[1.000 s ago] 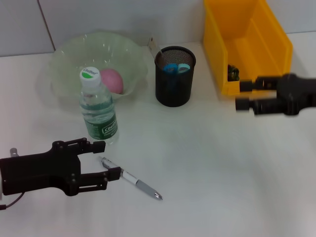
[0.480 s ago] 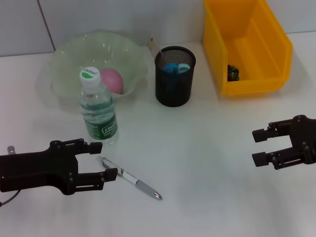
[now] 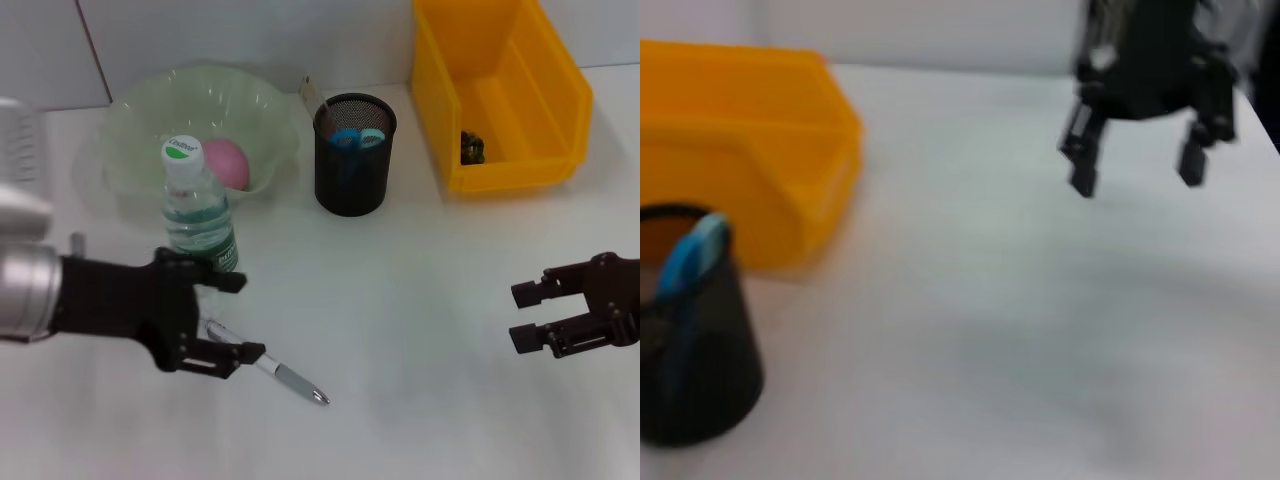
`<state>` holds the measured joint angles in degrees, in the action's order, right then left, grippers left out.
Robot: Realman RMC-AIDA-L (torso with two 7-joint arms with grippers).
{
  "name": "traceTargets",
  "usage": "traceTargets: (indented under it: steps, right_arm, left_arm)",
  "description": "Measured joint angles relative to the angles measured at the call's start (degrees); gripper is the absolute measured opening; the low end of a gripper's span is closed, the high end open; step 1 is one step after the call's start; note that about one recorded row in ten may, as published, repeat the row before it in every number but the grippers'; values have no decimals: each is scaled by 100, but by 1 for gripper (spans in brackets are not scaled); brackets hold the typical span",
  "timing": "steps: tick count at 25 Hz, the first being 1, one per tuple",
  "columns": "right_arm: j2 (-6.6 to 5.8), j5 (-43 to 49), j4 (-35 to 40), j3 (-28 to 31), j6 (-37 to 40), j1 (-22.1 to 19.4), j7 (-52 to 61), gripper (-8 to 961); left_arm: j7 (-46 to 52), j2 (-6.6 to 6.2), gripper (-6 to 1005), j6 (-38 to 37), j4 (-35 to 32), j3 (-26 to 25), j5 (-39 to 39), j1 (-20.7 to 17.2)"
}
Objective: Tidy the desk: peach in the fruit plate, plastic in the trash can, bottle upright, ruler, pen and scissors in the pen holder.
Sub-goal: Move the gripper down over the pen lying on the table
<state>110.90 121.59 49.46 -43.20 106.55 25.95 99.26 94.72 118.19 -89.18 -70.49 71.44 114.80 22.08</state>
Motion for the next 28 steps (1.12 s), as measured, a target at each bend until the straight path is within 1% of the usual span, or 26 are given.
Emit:
traceTargets:
  steps: [1, 3, 4, 8, 10, 12, 16, 19, 23, 28]
  right_arm:
    - [-1, 23, -31, 1, -8, 12, 50, 758]
    - [-9, 51, -52, 2, -8, 22, 187, 758]
    - [-9, 51, -52, 2, -8, 22, 187, 758]
    - [-11, 56, -106, 2, -9, 37, 294, 758]
    - [-11, 57, -178, 5, -8, 66, 302, 758]
    - [-9, 58, -262, 4, -11, 117, 304, 758]
    - [-9, 187, -341, -19, -21, 228, 311, 758]
    - [-16, 269, -360, 40, -119, 268, 367, 758]
    - [-36, 270, -363, 64, -226, 323, 513, 759]
    - [-16, 284, -368, 5, -252, 389, 564, 759]
  left_arm:
    - [-7, 1, 789, -32, -73, 69, 105, 99]
    - [-47, 2, 789, -125, -526, 638, 614, 555]
    - [-47, 2, 788, -125, -526, 638, 614, 555]
    - [-38, -14, 788, -96, -639, 1249, 1138, 1033]
    - [-81, 22, 787, -10, -647, 1500, 1533, 1278]
    - [-110, 48, 787, 156, -665, 1806, 1855, 1442]
    - [-111, 88, 787, 561, -709, 2422, 2382, 1641]
    - [-139, 88, 786, 562, -767, 2727, 2611, 1755]
    - [-446, 82, 786, 469, -793, 2882, 2915, 1857]
    - [-841, 91, 786, 386, -606, 2980, 3097, 2042]
